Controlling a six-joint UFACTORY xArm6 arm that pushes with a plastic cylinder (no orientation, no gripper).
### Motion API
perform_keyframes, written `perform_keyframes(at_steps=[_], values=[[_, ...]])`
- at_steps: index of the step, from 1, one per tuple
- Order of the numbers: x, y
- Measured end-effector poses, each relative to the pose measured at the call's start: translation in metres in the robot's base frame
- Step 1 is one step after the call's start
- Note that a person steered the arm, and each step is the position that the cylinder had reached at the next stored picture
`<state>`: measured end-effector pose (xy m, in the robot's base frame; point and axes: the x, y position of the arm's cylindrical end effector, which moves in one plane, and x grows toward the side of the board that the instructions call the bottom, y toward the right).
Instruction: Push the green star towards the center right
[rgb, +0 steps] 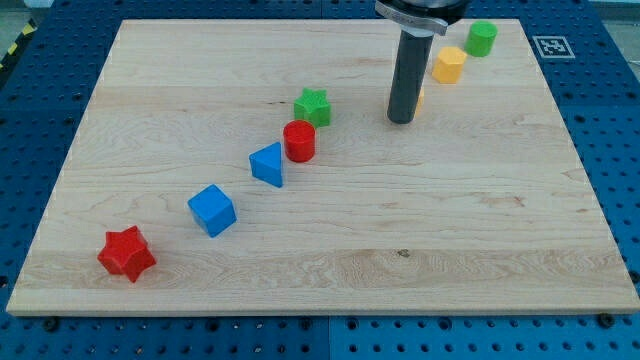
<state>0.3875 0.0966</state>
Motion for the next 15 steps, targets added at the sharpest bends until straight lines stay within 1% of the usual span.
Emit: perform_keyframes(at_steps=[2, 3, 4, 5, 6, 7, 8, 9, 10, 12, 13, 15], values=[[-0.018, 0.001], [-0.018, -0.007], [-0.025, -0.040], [-0.045, -0.065], [-0.058, -0.116], [-0.062, -0.184], [-0.030, -0.212], [-0.018, -0.209], [-0.018, -0.196], [-0.015, -0.148], [-0.002, -0.129], [0.001, -0.102]])
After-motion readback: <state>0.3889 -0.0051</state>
